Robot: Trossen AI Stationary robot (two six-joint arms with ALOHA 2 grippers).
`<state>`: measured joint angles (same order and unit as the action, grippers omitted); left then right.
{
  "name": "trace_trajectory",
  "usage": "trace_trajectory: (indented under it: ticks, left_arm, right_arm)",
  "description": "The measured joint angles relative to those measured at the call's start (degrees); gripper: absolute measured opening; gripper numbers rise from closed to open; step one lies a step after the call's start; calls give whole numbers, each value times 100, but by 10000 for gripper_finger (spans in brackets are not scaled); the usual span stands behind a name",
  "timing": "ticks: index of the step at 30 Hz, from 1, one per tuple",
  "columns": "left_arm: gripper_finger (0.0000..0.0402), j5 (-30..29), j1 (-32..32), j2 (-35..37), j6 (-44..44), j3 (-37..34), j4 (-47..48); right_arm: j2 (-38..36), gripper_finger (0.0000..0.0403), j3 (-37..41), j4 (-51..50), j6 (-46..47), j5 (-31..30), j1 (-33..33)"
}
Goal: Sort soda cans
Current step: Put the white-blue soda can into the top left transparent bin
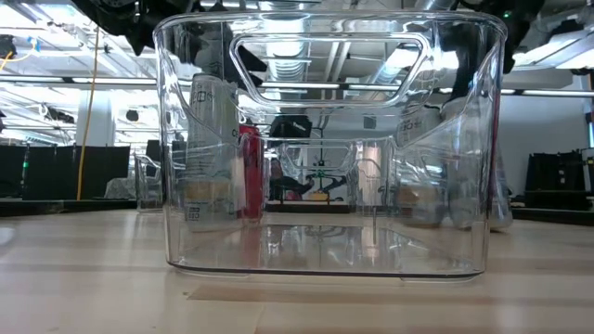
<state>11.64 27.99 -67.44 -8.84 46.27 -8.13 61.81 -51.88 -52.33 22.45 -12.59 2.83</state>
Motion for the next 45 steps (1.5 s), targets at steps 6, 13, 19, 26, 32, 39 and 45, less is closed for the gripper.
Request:
trace_trajectory:
  ticks: [6, 13, 19, 26, 32, 39, 45]
  left_arm:
    - [366, -11, 0, 1, 70, 1, 341]
    - [366, -11, -22, 1, 113, 0, 416]
    - [366, -13, -33, 0, 212, 1, 371]
    - [366, -32, -125, 0, 262, 0, 373]
    - [366, -183, -260, 1, 258, 0, 372]
    - [366, -302, -416, 1, 244, 1, 375]
    - [366, -330, -502, 2, 251, -1, 404]
  right_arm:
    - [-137, 307, 18, -77, 56, 42, -159]
    - [-510, 307, 45, -249, 470, -32, -489]
    - [-847, 307, 48, -838, 1092, -619, -492]
    - [-966, 307, 46, -1280, 784, -557, -748]
    - [-921, 307, 39, -1350, -541, -648, -1144]
    - [-808, 307, 37, -853, -1533, -1165, -1167]
    - [-534, 316, 28, -782, -1513, -354, -712]
